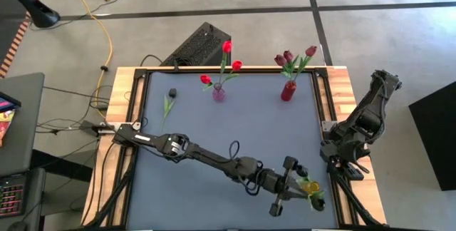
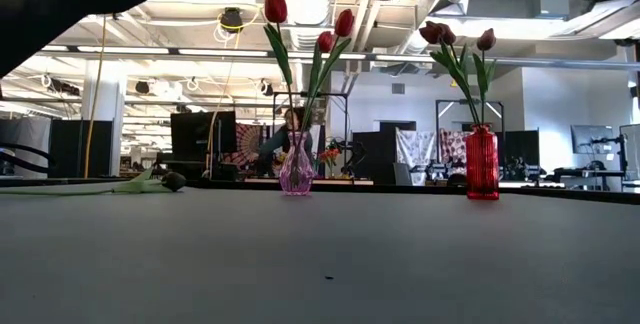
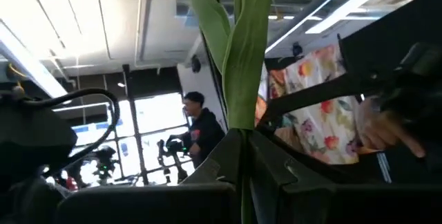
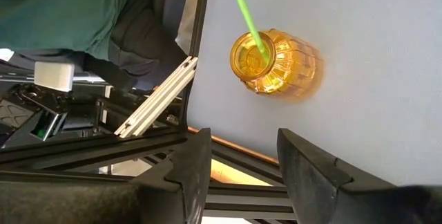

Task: Sort flowers into vase by color
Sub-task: Put the bottom black flower into the yellow vase

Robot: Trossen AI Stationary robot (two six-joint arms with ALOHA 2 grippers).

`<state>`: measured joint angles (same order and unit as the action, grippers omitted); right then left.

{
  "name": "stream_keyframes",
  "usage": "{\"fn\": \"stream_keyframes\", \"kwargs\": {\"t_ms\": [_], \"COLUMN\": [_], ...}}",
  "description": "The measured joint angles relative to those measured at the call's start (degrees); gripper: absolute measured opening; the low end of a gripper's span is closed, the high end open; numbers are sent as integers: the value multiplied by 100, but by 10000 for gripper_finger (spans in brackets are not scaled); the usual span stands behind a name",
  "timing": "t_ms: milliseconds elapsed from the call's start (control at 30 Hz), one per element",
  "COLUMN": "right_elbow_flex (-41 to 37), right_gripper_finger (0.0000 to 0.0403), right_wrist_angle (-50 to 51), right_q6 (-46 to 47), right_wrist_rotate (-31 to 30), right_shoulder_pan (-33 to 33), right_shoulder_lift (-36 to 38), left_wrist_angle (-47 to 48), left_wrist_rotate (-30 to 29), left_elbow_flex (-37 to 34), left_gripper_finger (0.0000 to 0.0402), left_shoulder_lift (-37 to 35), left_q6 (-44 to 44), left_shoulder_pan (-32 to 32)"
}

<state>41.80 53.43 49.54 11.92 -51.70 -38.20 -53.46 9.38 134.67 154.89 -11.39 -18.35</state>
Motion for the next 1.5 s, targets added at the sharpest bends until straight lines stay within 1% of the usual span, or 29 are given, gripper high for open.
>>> {"fn": "stream_keyframes", "kwargs": {"t_ms": [100, 200, 333, 433, 533, 633, 733, 833, 900, 1000, 1100, 1167, 1233, 1333, 1433, 1500], "right_elbow_flex": [5, 92, 421, 730, 1043, 1401, 1712, 1886, 1924, 1926, 1923, 1923, 1923, 1923, 1921, 1921], "right_gripper_finger": [191, 188, 175, 165, 157, 151, 147, 146, 146, 148, 148, 148, 149, 153, 158, 163], "right_wrist_angle": [-56, -242, -728, -1219, -1602, -1639, -1635, -1668, -1685, -1692, -1905, -2146, -2360, -2372, -2310, -2300], "right_q6": [-2, -2, -230, -727, -1255, -1904, -2811, -3626, -4175, -5035, -5763, -6263, -6553, -6596, -6599, -6599], "right_wrist_rotate": [0, -3, -109, -317, -326, -388, -872, -1473, -1708, -1792, -1820, -2090, -2548, -3222, -3458, -3485], "right_shoulder_pan": [11, 11, 11, 11, 11, 11, 15, 15, 15, 15, 15, 15, 15, 17, 15, 15], "right_shoulder_lift": [0, 1, 28, 27, 28, 28, 28, 28, 26, -3, -56, -125, -210, -282, -299, -299], "left_wrist_angle": [-20, -109, -87, -4, 578, 1520, 2515, 3416, 3955, 4536, 4791, 4860, 4928, 5009, 5031, 5047], "left_wrist_rotate": [111, 407, 503, 910, 1277, 1329, 1000, 365, -130, -858, -1614, -1959, -2030, -2060, -2111, -2170], "left_elbow_flex": [0, -2, -7, -7, -2, -7, -7, -2, -2, -4, -4, -4, -4, -4, -4, -4], "left_gripper_finger": [0, 0, 0, 0, 0, 0, 0, 0, 0, 0, 0, 0, 0, 0, 0, 0], "left_shoulder_lift": [0, -22, -254, -518, -767, -1067, -1460, -1811, -1984, -2159, -2249, -2262, -2262, -2262, -2262, -2271], "left_q6": [144, 239, 999, 1556, 1961, 1891, 1433, 1009, 815, 647, 439, 327, 243, 189, 146, 95], "left_shoulder_pan": [-13, -25, -9, 58, 125, 170, 216, 259, 286, 299, 304, 330, 356, 377, 378, 356]}}
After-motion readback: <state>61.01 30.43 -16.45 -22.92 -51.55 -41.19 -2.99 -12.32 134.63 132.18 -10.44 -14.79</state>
